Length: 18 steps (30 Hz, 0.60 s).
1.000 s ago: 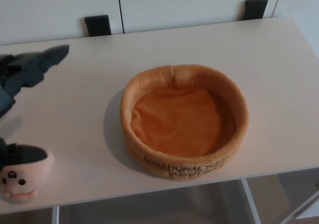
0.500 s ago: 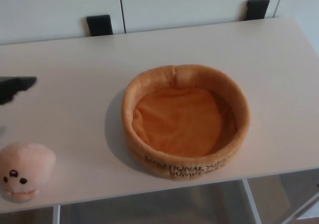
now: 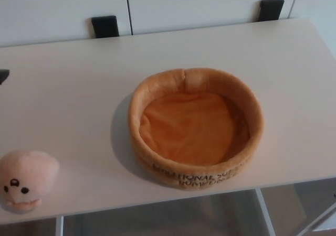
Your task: The robot walks towards a table in front, picks a dumpling toy with left hand and puts it in an orange round plate
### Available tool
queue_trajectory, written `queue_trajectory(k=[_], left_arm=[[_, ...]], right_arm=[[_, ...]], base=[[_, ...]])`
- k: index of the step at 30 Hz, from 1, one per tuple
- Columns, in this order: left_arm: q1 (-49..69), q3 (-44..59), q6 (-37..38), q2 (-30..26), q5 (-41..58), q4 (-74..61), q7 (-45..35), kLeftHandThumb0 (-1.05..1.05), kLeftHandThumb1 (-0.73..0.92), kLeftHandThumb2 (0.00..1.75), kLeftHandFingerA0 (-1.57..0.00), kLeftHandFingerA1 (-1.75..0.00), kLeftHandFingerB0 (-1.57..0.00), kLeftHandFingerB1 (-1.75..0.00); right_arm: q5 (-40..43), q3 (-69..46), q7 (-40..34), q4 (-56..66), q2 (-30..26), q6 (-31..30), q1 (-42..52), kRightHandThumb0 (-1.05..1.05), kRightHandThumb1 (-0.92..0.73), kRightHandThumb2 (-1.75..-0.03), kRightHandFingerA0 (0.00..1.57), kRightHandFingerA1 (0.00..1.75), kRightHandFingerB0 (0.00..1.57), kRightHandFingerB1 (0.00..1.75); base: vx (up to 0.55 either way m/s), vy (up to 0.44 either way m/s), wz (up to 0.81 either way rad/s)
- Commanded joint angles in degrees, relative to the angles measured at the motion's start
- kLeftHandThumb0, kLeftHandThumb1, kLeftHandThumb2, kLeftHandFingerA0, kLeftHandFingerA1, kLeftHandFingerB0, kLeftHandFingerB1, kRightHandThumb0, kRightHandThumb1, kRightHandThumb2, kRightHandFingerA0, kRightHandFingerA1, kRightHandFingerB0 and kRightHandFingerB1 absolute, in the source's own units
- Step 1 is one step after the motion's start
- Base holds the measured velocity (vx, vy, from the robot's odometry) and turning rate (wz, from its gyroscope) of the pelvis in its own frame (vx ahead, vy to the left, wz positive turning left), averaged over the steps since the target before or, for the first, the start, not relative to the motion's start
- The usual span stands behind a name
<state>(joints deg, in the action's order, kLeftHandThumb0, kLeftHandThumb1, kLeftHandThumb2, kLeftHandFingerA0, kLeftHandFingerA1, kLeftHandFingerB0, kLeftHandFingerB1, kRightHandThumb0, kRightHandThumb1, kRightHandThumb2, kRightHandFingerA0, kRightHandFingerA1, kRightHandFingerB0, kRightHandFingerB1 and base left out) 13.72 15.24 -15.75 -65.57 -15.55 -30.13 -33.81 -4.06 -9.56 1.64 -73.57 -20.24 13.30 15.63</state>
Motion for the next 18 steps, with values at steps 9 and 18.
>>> queue_trajectory(k=[9, 18], left_arm=[[-8.3, -13.4, 2.6, 3.3, -8.7, 8.2, 0.9, -0.74, 0.43, 0.86, 0.0, -0.07, 0.0, 0.0], [-9.1, -20.1, 2.7, 5.4, -11.9, 11.3, -0.3, -0.76, 0.45, 0.85, 0.0, -0.03, 0.0, 0.0]], right_arm=[[-0.3, 0.7, -0.3, -0.2, -1.0, -0.2, -0.2, -0.23, -0.59, -0.57, 0.89, 0.68, 0.49, 0.44], [0.4, 0.2, 0.5, 0.5, -1.0, -0.1, 0.1, -0.21, -0.59, -0.57, 0.91, 0.71, 0.49, 0.44]], base=[[0.0, 0.0, 0.0], [0.0, 0.0, 0.0]])
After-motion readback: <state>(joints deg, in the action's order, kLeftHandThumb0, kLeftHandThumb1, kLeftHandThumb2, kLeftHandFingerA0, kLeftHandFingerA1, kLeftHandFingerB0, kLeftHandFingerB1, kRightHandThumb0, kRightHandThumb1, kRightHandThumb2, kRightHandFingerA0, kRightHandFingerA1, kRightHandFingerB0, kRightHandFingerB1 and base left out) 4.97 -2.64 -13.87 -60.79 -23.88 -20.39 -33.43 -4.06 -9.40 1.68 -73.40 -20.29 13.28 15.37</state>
